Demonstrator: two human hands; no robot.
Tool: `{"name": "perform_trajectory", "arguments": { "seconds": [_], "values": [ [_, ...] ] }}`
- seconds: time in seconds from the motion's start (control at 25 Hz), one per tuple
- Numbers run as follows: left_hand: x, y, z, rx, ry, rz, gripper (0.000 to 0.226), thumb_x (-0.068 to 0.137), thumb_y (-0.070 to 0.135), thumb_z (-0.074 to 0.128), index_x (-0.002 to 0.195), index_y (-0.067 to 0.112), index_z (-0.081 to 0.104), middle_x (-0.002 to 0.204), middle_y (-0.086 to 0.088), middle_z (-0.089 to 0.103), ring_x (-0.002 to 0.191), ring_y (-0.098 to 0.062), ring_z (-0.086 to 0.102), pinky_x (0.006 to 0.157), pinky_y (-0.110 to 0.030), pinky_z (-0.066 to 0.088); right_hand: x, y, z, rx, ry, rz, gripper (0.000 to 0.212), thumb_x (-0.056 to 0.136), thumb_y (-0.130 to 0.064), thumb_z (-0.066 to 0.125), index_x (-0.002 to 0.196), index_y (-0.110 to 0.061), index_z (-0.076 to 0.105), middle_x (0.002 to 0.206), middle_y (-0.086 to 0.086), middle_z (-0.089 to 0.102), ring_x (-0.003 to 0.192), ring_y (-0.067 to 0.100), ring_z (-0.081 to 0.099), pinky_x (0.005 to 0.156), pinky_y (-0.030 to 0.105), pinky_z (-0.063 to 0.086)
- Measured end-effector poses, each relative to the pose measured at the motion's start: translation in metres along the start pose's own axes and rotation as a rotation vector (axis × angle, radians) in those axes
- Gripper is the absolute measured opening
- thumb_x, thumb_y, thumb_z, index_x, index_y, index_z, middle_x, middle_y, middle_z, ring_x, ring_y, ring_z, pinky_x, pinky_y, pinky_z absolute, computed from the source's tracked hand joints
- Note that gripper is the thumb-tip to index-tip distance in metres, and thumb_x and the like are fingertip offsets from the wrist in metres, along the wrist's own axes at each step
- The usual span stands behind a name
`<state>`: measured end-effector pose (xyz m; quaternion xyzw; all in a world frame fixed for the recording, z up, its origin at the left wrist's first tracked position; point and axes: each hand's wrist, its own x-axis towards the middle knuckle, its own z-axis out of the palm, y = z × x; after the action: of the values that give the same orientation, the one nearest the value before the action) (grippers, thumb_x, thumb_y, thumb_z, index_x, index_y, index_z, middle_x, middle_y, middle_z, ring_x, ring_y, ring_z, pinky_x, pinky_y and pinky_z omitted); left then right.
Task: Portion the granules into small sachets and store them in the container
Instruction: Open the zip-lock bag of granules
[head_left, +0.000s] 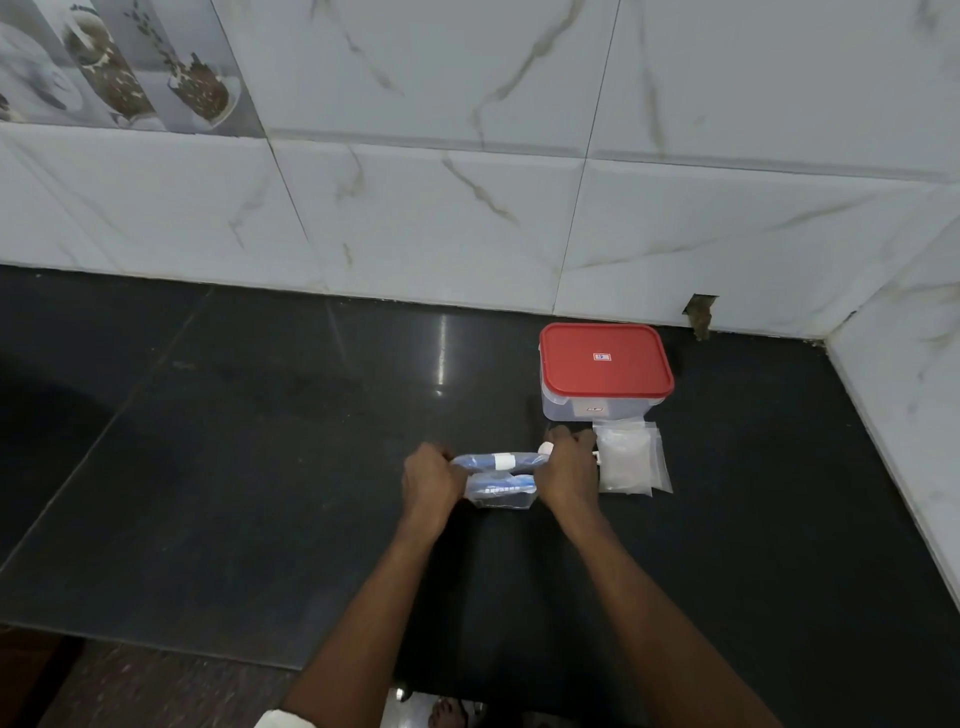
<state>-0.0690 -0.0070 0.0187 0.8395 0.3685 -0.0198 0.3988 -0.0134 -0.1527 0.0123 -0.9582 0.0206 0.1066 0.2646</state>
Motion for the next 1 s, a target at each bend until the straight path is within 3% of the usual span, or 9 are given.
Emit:
{"name": "perform_trajectory", "arguments": {
  "seconds": [0.08, 0.2, 0.32, 0.44, 0.64, 0.76, 0.8, 0.88, 1.0],
  "values": [
    [0.003, -0.003, -0.004, 0.074, 0.018, 0.001, 0.022, 0.086, 0.006, 0.057, 0.103, 0.000, 0.069, 0.110, -0.022, 0.069, 0.100, -0.039, 0.066, 0.079, -0.036, 0.052, 0.003, 0.000, -0.005, -0.048, -0.006, 0.036, 0.038, 0.085, -0.006, 0.070, 0.120, -0.010, 0.055, 0.128, 0.014, 0.043, 0.097, 0.031, 0.064, 0.082, 0.034, 0.051],
    [0.006, 0.001, -0.007, 0.022, -0.021, 0.001, 0.019, 0.086, 0.007, 0.064, 0.101, -0.004, 0.068, 0.104, -0.021, 0.070, 0.098, -0.036, 0.068, 0.075, -0.033, 0.051, 0.009, -0.004, -0.004, -0.089, -0.030, -0.027, 0.035, 0.087, -0.012, 0.070, 0.119, -0.008, 0.056, 0.121, 0.014, 0.054, 0.096, 0.026, 0.064, 0.074, 0.030, 0.049],
    [0.009, 0.003, -0.013, -0.083, -0.123, 0.055, 0.022, 0.083, 0.014, 0.077, 0.101, 0.009, 0.065, 0.090, -0.005, 0.067, 0.074, -0.012, 0.064, 0.054, -0.009, 0.045, 0.015, 0.000, -0.003, 0.053, -0.073, -0.069, 0.014, 0.088, -0.015, 0.068, 0.100, -0.009, 0.066, 0.100, 0.010, 0.069, 0.084, 0.019, 0.063, 0.067, 0.026, 0.047],
    [0.014, -0.001, -0.011, -0.270, -0.144, 0.021, 0.015, 0.085, 0.006, 0.076, 0.097, 0.006, 0.068, 0.079, -0.004, 0.068, 0.062, -0.005, 0.059, 0.044, -0.006, 0.041, 0.014, 0.004, 0.002, 0.309, -0.029, 0.045, 0.007, 0.087, -0.012, 0.070, 0.094, -0.011, 0.070, 0.093, 0.006, 0.072, 0.082, 0.020, 0.067, 0.072, 0.037, 0.059],
    [0.016, 0.000, 0.003, -0.579, -0.243, -0.152, 0.008, 0.097, 0.005, 0.063, 0.096, 0.001, 0.069, 0.087, -0.018, 0.071, 0.067, -0.023, 0.067, 0.051, -0.025, 0.053, 0.013, -0.002, 0.012, 0.634, -0.087, 0.292, 0.006, 0.091, -0.008, 0.064, 0.094, -0.012, 0.067, 0.097, 0.008, 0.070, 0.087, 0.023, 0.068, 0.078, 0.047, 0.061],
    [0.024, 0.002, 0.001, -0.905, -0.333, -0.384, 0.011, 0.100, 0.003, 0.058, 0.099, -0.005, 0.064, 0.082, -0.021, 0.070, 0.064, -0.028, 0.069, 0.048, -0.032, 0.058, 0.014, -0.005, 0.005, 0.973, -0.257, 0.442, 0.010, 0.096, -0.002, 0.056, 0.100, -0.006, 0.064, 0.092, 0.012, 0.069, 0.080, 0.024, 0.068, 0.069, 0.043, 0.060],
    [0.025, 0.002, -0.003, -0.995, -0.402, -0.469, 0.013, 0.101, 0.003, 0.055, 0.096, -0.006, 0.063, 0.077, -0.022, 0.070, 0.066, -0.030, 0.068, 0.054, -0.037, 0.060, 0.014, -0.004, 0.002, 1.086, -0.357, 0.497, 0.013, 0.098, -0.001, 0.052, 0.105, -0.005, 0.062, 0.090, 0.013, 0.068, 0.078, 0.024, 0.066, 0.067, 0.040, 0.058],
    [0.029, -0.002, -0.010, -1.139, -0.507, -0.628, 0.018, 0.104, 0.003, 0.047, 0.095, -0.007, 0.060, 0.070, -0.024, 0.070, 0.078, -0.034, 0.063, 0.081, -0.047, 0.056, 0.017, -0.001, -0.004, 1.223, -0.495, 0.577, 0.019, 0.100, 0.000, 0.045, 0.113, -0.005, 0.059, 0.089, 0.013, 0.067, 0.079, 0.025, 0.064, 0.070, 0.037, 0.053],
    [0.035, -0.008, -0.014, -1.194, -0.526, -0.774, 0.025, 0.105, 0.003, 0.040, 0.121, -0.005, 0.058, 0.094, -0.031, 0.064, 0.108, -0.041, 0.060, 0.090, -0.056, 0.049, 0.021, 0.004, -0.005, 1.332, -0.571, 0.702, 0.025, 0.102, 0.003, 0.037, 0.115, -0.007, 0.056, 0.092, 0.014, 0.064, 0.081, 0.025, 0.062, 0.068, 0.037, 0.052]
  ]
}}
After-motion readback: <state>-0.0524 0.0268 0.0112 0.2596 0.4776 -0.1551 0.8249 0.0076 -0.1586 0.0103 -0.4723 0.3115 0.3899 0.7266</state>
